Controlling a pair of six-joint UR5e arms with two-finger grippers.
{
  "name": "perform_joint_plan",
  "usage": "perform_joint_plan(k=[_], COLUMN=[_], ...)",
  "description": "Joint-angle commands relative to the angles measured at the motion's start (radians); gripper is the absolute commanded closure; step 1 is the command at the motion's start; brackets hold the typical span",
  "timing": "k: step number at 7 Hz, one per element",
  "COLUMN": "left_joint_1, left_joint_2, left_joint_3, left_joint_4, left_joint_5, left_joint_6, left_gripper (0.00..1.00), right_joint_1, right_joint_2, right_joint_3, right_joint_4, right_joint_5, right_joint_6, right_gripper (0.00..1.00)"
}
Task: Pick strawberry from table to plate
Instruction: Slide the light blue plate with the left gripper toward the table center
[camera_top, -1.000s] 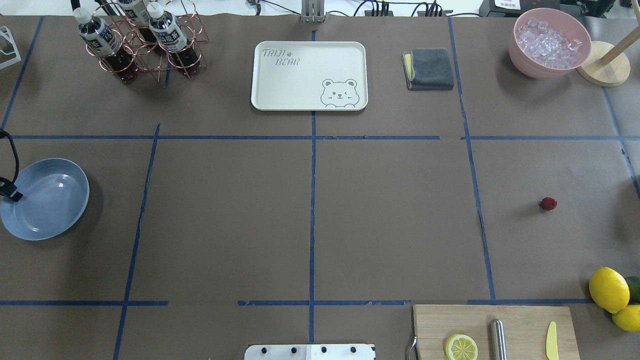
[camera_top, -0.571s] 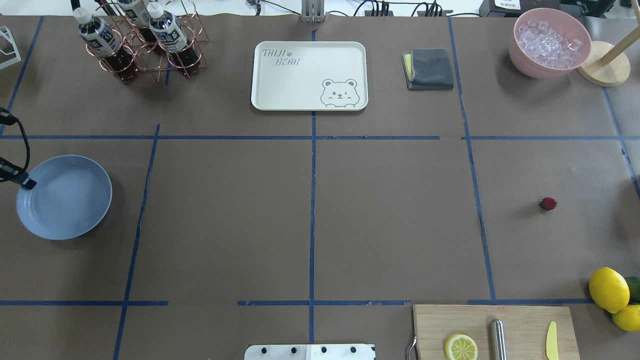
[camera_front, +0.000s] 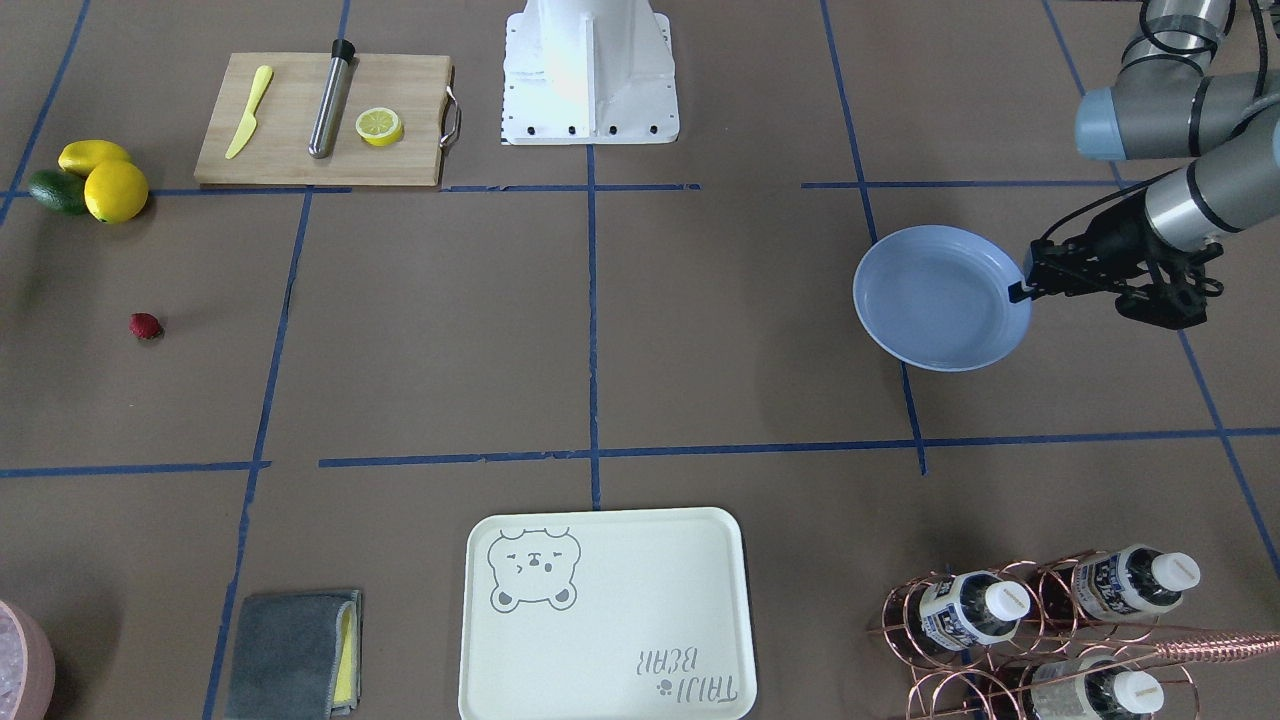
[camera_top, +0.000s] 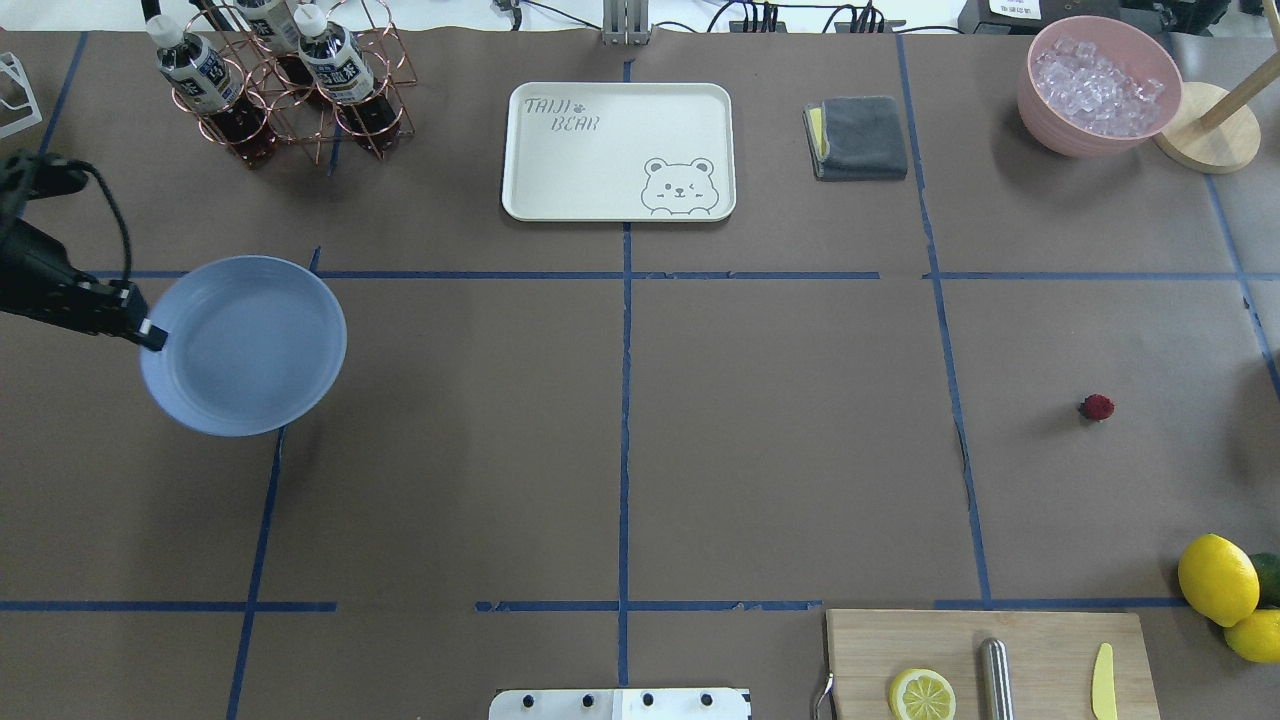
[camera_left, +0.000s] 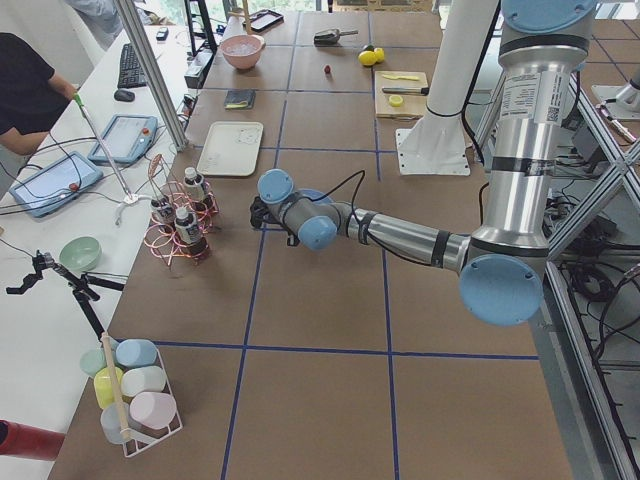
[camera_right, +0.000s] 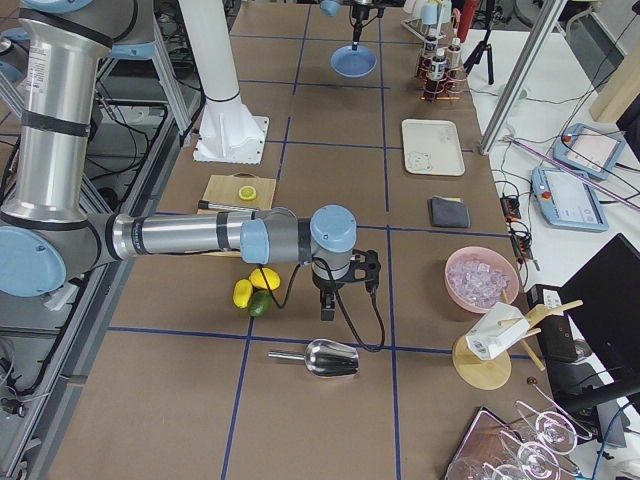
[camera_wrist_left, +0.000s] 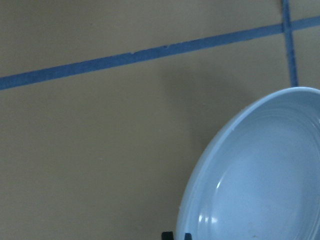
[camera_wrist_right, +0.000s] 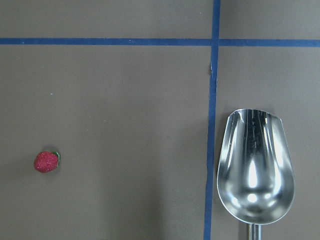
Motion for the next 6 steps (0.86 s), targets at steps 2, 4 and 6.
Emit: perform_joint_plan(k=[2,4,6], left_joint_1=[0.335,0.451,0.491], left_joint_2=[-0.263,-0.372,-0.382], left_joint_3=[-0.015,0.051,0.152], left_joint_4=[-0.119,-0.126,-0.267], left_joint_5=[0.132,0.251,0.341], left_joint_6=[-0.593,-0.667,-0.667], left_gripper=[1.00,1.00,1.00], right_joint_1=[0.000,0.000,0.000], right_joint_2=[0.001,0.001,0.001], right_joint_3=[0.001,0.001,0.002], right_joint_4=[0.000,0.000,0.002], right_joint_5=[0.001,0.002,0.033], right_joint_6=[0.000,0.000,0.002], right_gripper=[0.00,0.00,0.00])
